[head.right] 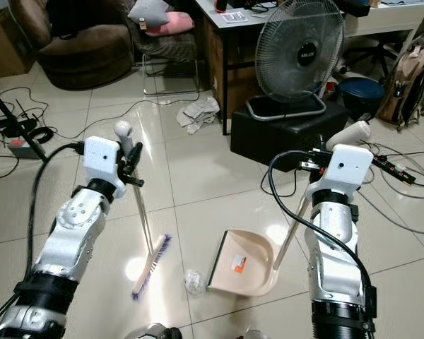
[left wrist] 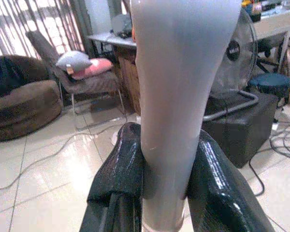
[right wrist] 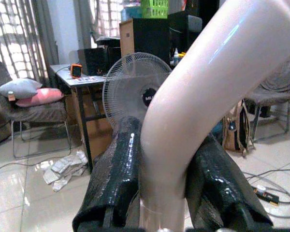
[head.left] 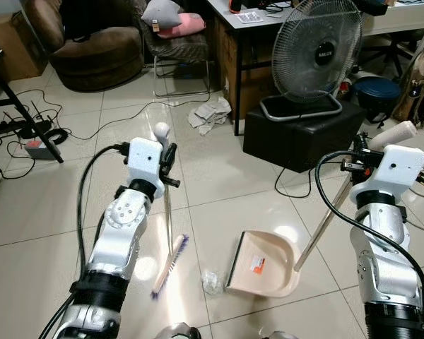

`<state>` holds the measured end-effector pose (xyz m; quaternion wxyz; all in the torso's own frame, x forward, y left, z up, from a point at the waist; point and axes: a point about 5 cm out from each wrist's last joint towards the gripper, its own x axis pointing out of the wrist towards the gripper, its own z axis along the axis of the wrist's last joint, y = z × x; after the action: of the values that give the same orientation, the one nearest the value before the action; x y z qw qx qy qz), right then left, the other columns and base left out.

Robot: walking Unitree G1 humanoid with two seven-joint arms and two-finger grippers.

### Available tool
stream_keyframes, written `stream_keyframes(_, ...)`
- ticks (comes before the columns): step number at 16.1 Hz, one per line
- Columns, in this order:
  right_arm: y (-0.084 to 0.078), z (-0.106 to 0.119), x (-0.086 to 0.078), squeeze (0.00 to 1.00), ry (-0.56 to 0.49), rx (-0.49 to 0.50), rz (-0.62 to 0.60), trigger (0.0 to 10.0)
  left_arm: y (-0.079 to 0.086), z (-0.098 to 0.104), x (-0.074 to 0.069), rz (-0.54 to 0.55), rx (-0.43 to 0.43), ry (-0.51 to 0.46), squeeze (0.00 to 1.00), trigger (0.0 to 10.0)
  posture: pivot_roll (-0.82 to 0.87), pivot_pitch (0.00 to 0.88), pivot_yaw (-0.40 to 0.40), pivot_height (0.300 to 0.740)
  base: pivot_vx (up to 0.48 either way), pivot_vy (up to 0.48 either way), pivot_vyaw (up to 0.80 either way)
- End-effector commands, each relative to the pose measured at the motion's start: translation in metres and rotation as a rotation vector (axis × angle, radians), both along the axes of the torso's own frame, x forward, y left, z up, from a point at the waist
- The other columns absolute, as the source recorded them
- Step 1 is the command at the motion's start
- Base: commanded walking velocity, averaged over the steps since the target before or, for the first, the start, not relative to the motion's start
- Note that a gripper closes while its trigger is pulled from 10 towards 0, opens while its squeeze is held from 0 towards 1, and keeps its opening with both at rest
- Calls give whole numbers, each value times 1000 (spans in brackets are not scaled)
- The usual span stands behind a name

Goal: Sweep floor

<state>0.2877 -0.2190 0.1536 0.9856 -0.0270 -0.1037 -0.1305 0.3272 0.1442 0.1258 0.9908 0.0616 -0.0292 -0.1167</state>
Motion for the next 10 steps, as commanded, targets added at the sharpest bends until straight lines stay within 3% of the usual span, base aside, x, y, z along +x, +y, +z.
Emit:
stream_keyframes(1,0,6,4,0,-37,-38,16,10000,-2,10,8,-11,-4,-39,0,10000,-21,82,98,740,0,0,0)
stream_keyframes(4,-5,1,11,0,-9,-74,26,10000,-10,8,14,-53,17,-35,0,10000,-33,107,111,740,0,0,0)
stream_keyframes(6,-4,-8,25,0,39,-134,63,10000,-13,5,23,-36,-28,-30,0,10000,-18,168,100,740,0,0,0)
stream_keyframes(8,2,-14,30,0,35,-181,83,10000,-17,1,23,-59,63,-68,0,10000,14,244,110,740,0,0,0)
stream_keyframes(10,7,-16,28,0,18,-189,98,10000,-15,-1,21,-58,64,-76,0,10000,12,263,135,740,0,0,0)
